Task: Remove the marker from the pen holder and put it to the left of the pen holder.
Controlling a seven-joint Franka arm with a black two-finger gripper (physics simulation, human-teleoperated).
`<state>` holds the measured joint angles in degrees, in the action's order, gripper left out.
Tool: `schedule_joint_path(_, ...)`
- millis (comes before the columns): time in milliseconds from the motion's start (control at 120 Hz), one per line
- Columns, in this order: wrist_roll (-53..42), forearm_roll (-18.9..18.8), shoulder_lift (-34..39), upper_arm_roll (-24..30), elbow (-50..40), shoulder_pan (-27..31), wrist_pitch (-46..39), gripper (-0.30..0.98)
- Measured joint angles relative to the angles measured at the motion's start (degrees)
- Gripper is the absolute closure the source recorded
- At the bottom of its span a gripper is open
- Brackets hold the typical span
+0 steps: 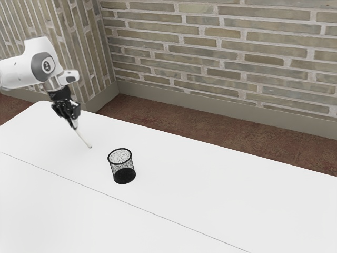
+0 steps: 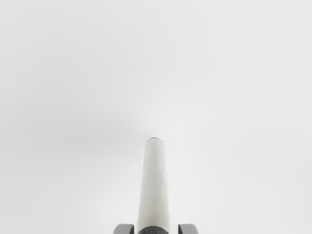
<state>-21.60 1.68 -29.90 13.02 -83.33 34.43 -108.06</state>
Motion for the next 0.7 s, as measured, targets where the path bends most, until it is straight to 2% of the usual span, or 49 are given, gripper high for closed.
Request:
schedule_joint_path(108, -0.69, 1.86, -0.42, -0.01, -0.52, 0.96, -1.53, 0.41)
schedule_joint_path(183, -1.1, 2.38, 0.25, 0.12, -1.43, 1.16, -2.21, 0.29)
schedule_joint_path(267, -1.47, 2.46, 5.5, 2.01, -6.52, 1.24, -2.66, 0.2)
schedule_joint_path(350, -1.77, 2.28, 12.35, 6.45, -11.01, 1.28, -1.92, 0.13)
schedule_joint_path(467, -2.15, -1.4, 18.0, 15.63, -11.75, 0.75, 0.89, 0.08)
schedule_joint_path(583, -2.47, -8.53, 18.24, 25.03, -4.98, 0.05, 6.58, 0.04)
schedule_joint_path(700, -2.71, -12.64, 18.33, 28.0, -3.15, -2.17, 10.92, 0.03)
